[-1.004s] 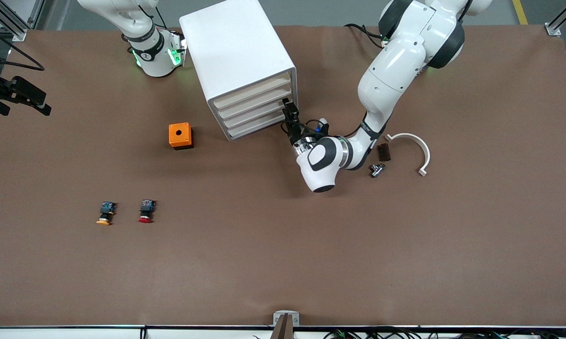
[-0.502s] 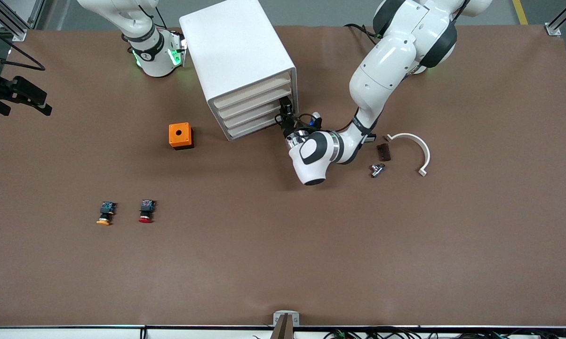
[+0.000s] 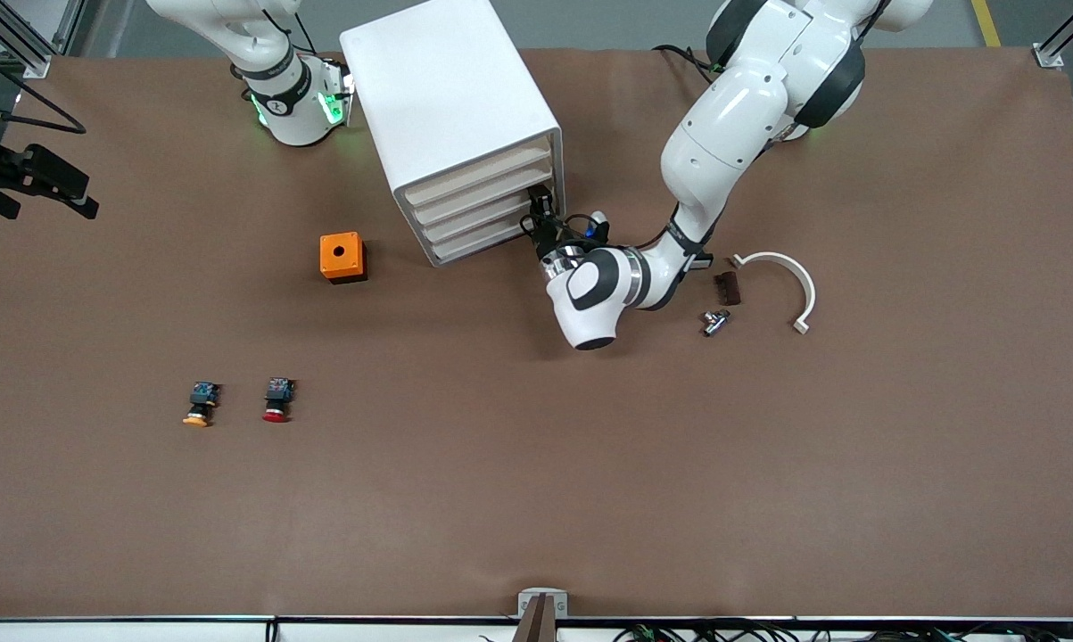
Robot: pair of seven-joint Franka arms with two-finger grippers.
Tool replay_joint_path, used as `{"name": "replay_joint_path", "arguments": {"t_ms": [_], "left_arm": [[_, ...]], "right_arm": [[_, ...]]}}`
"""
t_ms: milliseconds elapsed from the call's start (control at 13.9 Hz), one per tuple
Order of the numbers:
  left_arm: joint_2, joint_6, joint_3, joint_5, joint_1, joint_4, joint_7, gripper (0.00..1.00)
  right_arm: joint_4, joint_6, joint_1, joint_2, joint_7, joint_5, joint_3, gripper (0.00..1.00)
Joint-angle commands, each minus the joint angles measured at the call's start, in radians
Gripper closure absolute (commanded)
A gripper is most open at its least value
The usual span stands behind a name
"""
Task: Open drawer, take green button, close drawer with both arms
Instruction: 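Pull the drawer out of the cabinet with the left gripper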
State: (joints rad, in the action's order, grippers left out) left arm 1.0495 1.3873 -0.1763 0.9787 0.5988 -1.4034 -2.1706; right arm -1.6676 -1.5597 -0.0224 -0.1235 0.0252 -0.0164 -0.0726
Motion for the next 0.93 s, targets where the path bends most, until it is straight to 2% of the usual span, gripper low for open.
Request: {"name": "replay_joint_path", "arguments": {"t_ms": [0, 287, 860], "left_arm": [[0.003, -0.014, 0.008, 0.031, -0.001, 0.012, -0.035, 0.89], [0.003, -0.013, 0.017, 0.031, -0.025, 0.014, -0.035, 0.90], [0.001, 0.018, 0.018, 0.034, -0.168, 0.030, -0.034, 0.87]], "right_arm": [[0.006, -0.002, -0.007, 0.002, -0.011, -0.002, -0.003, 0.00], [0.009, 0.001, -0.007, 0.007, -0.016, 0.000, -0.003, 0.00], [0.011, 0.013, -0.007, 0.050, -0.007, 0.004, -0.003, 0.00]]}}
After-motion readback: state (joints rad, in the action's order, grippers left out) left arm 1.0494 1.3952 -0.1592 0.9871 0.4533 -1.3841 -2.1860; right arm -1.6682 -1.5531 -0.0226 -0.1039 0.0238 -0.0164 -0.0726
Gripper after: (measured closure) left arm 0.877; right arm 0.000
